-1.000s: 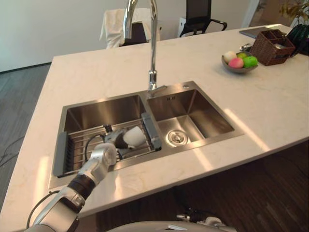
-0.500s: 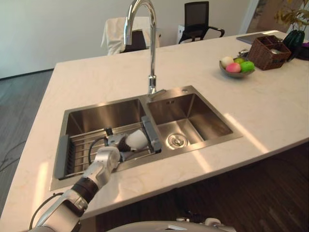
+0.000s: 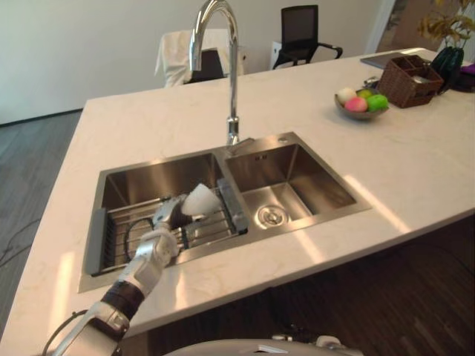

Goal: Walk over to the sink, pick up the cup, carry it to the dishwasher, place the cup inside the dishwasher, then close the dishwasher door

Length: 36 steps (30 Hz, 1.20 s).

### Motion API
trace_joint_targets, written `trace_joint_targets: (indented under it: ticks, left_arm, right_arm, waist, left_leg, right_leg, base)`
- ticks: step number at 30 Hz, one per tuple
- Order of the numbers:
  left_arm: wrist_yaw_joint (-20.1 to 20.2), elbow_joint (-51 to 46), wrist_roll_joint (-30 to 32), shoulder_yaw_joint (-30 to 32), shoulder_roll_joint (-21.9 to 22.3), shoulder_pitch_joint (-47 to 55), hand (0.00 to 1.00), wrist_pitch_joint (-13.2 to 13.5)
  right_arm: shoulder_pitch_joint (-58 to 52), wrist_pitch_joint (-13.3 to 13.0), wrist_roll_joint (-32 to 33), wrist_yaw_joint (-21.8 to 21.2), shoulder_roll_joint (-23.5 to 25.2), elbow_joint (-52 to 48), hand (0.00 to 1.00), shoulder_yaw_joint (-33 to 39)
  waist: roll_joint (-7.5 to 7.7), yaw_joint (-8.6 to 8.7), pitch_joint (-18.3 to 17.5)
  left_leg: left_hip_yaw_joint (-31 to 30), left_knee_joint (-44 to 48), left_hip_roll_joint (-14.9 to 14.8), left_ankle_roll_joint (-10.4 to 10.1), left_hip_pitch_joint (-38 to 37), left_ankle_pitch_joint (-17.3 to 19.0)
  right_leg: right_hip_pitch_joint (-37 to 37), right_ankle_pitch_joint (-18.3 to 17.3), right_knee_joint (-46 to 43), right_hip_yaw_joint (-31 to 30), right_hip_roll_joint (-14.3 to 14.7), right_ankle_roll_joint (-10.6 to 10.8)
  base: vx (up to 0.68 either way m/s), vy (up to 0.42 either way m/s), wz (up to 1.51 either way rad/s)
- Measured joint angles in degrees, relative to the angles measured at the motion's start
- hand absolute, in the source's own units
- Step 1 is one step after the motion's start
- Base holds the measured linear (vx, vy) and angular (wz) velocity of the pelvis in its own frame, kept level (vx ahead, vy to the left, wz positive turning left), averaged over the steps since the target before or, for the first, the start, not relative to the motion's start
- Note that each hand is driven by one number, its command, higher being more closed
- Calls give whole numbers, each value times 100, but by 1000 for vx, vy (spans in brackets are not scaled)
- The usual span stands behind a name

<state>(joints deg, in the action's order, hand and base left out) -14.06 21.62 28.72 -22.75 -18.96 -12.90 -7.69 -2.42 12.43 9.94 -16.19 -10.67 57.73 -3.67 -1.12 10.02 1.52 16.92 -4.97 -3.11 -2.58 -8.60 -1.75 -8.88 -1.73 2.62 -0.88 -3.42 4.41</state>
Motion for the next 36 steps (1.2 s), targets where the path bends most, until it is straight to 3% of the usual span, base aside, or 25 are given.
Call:
trace_joint_targets:
  ticks: [4,9,11,14,16,19,28,29,35,36]
  left_arm:
    - [-182,-227,-315,371,48,159,100,274]
    - [-299,-827,-1617,1166,92,283,100,652]
    - [-311,-1486,-2078,1450,108,439,100,1058]
    - [-338,-2240,-2178,1665,181,540,100,1515]
    - [-528,-2797,-2210,1856,255,621,100,1971]
    - [-906,-3034,-2159,2058,350,631,100,2348]
    - [-1847,-3247,-1155,2516,434,818,100,2585]
    - [-2069,-3252,-1048,2737,425,819,100,2585]
    - [-2103,-3725,-1062,2738,500,891,100,2597]
    - [-2103,-3830,-1063,2714,526,874,100,2697]
  right_arm:
    - [-100,-129,103,10,48,27,0,193]
    - [-146,-332,201,10,123,177,0,224]
    - [-191,-381,219,12,129,176,0,280]
    - [-245,-375,218,22,160,181,0,451]
    - [-275,-373,218,23,144,187,0,507]
    - [-328,-375,213,18,156,195,0,678]
    - [-373,-310,90,21,230,196,0,855]
    - [-346,-253,-81,27,329,200,0,958]
    - [-375,-267,-77,10,355,224,0,1077]
    - [-404,-293,-46,12,363,174,0,1098]
  waist:
    - [45,-81,29]
    - [191,-257,117]
    - [185,-314,121]
    - [181,-370,123]
    - [149,-432,134]
    - [129,-513,136]
    - [244,-684,128]
    - [388,-852,199]
    - [403,-803,192]
    - [405,-712,183]
  left_leg:
    - [-115,0,39,10,74,2]
    - [-148,1,53,10,133,2]
    - [-185,1,65,11,149,2]
    - [-286,1,65,10,152,-1]
    - [-335,0,61,8,138,-6]
    - [-443,-2,64,15,146,-24]
    - [-664,-3,117,21,262,-34]
    - [-728,-4,154,54,252,-50]
    - [-557,2,72,22,326,-21]
    - [-596,1,86,34,384,-30]
  right_leg:
    - [3,-10,-19,124,-38,15]
    - [24,-17,-10,176,-51,22]
    - [16,-34,-7,216,-63,28]
    - [-31,-71,-19,329,-63,7]
    - [-57,-101,-41,381,-60,-6]
    - [-99,-135,-50,493,-61,-24]
    - [-113,-243,-83,774,-102,-4]
    - [-122,-266,-129,800,-131,-2]
    - [91,-218,-115,578,-116,-23]
    - [91,-176,-66,641,-123,-19]
  base:
    - [5,-3,15]
    - [18,-20,6]
    - [18,-18,9]
    - [-1,-32,17]
    - [-17,-35,13]
    - [-34,-37,18]
    - [5,-23,16]
    - [15,-7,7]
    - [-6,0,-17]
    - [0,0,0]
